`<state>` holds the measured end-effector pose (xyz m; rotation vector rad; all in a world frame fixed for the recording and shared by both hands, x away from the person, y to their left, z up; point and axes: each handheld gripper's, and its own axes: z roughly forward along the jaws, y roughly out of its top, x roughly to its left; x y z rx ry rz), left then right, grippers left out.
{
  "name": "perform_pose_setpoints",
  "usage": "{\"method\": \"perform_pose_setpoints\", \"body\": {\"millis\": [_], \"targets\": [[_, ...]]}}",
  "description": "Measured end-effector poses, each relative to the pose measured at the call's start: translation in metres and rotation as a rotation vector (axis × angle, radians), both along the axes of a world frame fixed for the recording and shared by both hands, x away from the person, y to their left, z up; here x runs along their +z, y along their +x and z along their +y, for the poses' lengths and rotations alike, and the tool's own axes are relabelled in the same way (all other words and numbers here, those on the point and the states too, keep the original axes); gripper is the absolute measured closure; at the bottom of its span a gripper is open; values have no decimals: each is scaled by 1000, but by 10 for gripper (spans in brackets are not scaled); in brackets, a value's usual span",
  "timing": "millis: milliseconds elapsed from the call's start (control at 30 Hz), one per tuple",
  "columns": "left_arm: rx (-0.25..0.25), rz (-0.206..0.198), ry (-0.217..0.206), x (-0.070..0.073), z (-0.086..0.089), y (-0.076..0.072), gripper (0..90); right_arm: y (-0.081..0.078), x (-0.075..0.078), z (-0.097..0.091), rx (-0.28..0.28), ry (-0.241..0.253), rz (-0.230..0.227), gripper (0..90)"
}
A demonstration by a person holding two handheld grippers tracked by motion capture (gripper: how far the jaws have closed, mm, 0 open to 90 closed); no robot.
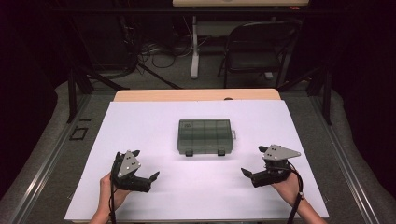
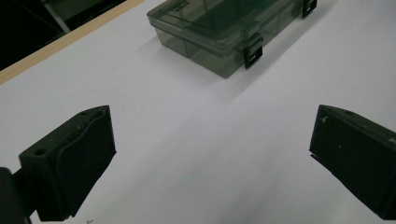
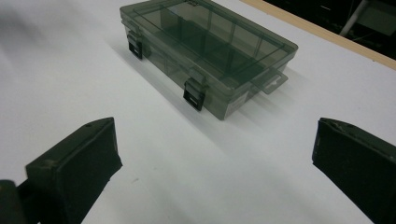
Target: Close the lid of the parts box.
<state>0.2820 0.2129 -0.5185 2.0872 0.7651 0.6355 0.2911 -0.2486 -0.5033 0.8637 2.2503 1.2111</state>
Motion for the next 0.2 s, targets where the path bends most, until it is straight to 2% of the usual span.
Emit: {"method": "perform_pose_setpoints", "body": {"millis": [100, 133, 167, 200], "targets": [[9, -5, -26, -5, 4, -5, 2, -6, -6, -2, -15, 13, -3, 0], [8, 1, -23, -7, 4, -6, 2, -6, -8, -3, -11, 22, -7, 0], [6, 4, -14, -8, 5, -5, 2, -8, -8, -3, -17, -1, 5, 0], [8, 8, -15, -9, 5, -4, 2, -8, -9, -3, -20, 8, -4, 0]]}}
